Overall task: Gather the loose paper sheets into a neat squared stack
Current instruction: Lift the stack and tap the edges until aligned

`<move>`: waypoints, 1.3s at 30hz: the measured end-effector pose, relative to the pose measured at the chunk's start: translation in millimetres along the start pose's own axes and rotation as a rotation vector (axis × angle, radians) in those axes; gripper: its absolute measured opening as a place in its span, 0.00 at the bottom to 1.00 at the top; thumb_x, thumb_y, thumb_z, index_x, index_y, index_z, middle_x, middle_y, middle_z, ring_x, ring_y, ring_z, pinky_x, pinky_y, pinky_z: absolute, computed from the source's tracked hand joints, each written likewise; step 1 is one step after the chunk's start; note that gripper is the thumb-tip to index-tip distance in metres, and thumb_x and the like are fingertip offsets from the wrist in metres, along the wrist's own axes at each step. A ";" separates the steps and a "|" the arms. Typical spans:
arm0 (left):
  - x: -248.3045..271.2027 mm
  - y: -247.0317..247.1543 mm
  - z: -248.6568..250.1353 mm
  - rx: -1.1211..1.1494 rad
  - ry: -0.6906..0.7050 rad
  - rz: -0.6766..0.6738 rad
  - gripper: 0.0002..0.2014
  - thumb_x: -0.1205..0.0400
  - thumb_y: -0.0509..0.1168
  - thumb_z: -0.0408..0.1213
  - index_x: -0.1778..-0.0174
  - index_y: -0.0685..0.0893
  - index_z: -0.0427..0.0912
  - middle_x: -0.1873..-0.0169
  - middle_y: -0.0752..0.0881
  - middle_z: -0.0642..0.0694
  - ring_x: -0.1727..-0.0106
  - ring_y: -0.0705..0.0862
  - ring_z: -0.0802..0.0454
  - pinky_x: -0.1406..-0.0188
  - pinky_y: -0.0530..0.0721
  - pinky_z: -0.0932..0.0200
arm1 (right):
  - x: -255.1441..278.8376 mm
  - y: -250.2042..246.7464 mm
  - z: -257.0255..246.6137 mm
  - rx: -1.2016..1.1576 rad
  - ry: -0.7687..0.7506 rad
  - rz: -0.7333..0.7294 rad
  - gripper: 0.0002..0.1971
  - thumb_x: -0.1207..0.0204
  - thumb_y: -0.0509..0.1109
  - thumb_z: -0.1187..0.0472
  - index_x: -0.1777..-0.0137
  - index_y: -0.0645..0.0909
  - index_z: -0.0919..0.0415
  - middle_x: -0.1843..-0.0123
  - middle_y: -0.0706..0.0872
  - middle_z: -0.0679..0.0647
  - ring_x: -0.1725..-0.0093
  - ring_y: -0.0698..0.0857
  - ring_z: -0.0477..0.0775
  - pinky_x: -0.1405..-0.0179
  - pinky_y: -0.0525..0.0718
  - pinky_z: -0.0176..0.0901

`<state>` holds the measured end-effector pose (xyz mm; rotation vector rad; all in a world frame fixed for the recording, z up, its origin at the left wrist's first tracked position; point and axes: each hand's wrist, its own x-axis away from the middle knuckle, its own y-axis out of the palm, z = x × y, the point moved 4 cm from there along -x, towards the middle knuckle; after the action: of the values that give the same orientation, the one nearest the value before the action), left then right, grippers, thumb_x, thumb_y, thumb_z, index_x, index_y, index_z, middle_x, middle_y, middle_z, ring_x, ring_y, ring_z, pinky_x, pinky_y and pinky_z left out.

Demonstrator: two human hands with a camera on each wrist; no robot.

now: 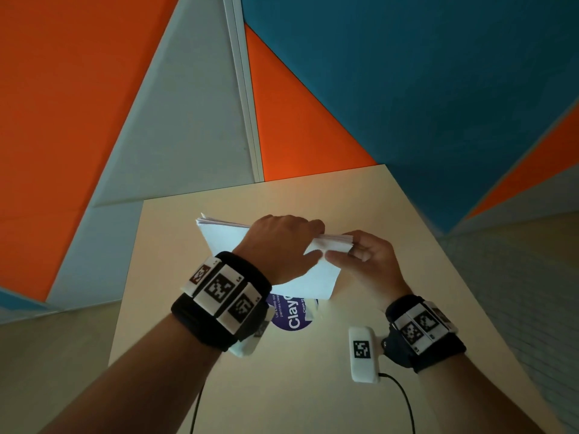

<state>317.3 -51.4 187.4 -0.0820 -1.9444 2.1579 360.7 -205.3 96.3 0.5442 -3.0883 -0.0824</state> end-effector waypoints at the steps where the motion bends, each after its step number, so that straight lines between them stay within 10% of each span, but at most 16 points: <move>1: 0.3 -0.7 -6.1 0.006 -0.023 -0.020 0.15 0.17 0.58 0.51 0.38 0.79 0.50 0.49 0.89 0.50 0.53 0.86 0.48 0.52 0.79 0.55 | 1.4 -2.4 -0.4 0.003 0.001 -0.001 0.12 0.33 0.79 0.77 0.57 0.87 0.60 0.59 0.93 0.51 0.57 0.90 0.50 0.53 0.87 0.39; 16: 5.2 2.3 -21.4 -0.030 -0.105 -0.065 0.18 0.18 0.59 0.56 0.38 0.84 0.55 0.48 0.90 0.52 0.49 0.88 0.48 0.48 0.83 0.52 | 7.9 27.3 -23.4 0.021 -0.103 -0.083 0.04 0.26 0.73 0.61 0.55 0.83 0.50 0.59 0.89 0.36 0.58 0.86 0.36 0.58 0.81 0.28; 22: 8.4 0.9 -26.3 -0.021 -0.109 -0.068 0.17 0.18 0.62 0.51 0.34 0.81 0.57 0.44 0.89 0.50 0.46 0.87 0.45 0.44 0.84 0.49 | 8.0 12.0 -28.2 0.053 -0.140 -0.071 0.07 0.22 0.72 0.69 0.46 0.89 0.65 0.50 0.93 0.53 0.51 0.89 0.45 0.52 0.84 0.33; 31: 12.4 2.0 -27.3 -0.015 -0.131 -0.035 0.17 0.19 0.64 0.50 0.33 0.81 0.56 0.44 0.89 0.49 0.47 0.87 0.45 0.48 0.82 0.51 | 5.7 20.5 -28.6 0.015 -0.066 -0.064 0.22 0.35 0.82 0.74 0.46 0.88 0.50 0.64 0.87 0.45 0.63 0.86 0.41 0.62 0.84 0.32; 39: 46.0 -5.6 -79.4 -0.015 -0.317 0.019 0.15 0.21 0.66 0.52 0.40 0.85 0.57 0.48 0.89 0.50 0.52 0.85 0.47 0.54 0.77 0.55 | -0.3 14.8 -27.7 0.008 -0.007 -0.114 0.11 0.28 0.76 0.73 0.51 0.92 0.57 0.56 0.83 0.57 0.54 0.87 0.47 0.54 0.83 0.33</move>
<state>289.1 36.2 189.1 0.2550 -2.1309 2.2835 356.3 -192.8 124.7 0.7213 -3.0637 -0.0730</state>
